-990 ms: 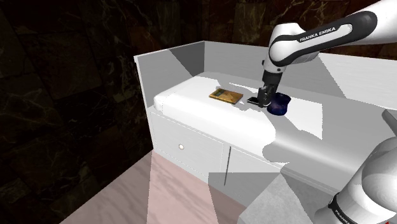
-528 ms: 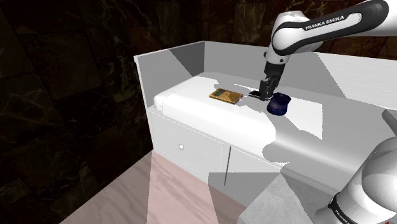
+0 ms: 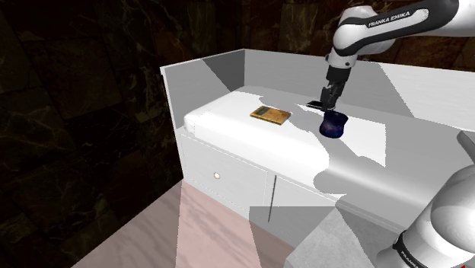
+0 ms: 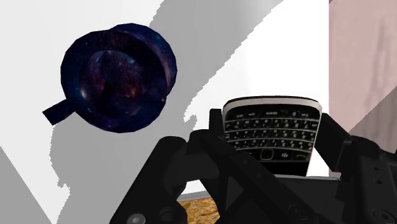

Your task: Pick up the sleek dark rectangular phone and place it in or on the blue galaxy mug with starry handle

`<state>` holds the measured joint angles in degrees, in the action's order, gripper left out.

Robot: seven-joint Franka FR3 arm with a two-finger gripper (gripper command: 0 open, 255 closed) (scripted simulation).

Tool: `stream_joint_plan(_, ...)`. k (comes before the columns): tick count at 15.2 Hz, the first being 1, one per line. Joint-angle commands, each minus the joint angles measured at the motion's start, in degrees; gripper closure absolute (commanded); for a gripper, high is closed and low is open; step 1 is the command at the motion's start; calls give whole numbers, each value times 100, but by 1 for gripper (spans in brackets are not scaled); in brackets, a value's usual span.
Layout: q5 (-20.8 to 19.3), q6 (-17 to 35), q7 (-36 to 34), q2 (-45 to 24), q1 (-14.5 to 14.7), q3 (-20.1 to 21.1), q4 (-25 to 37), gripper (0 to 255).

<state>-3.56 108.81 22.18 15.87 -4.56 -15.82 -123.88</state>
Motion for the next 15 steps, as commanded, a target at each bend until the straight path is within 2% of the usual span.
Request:
stream_joint_plan(1, -10, -4, 330, -162, -107, -212, 172, 255)
stream_joint_plan(11, 338, -188, 1821, -1344, -577, -1072, 1478, 255)
stream_joint_plan(15, 359, 115, 1840, -1390, -584, -1077, 1217, 255)
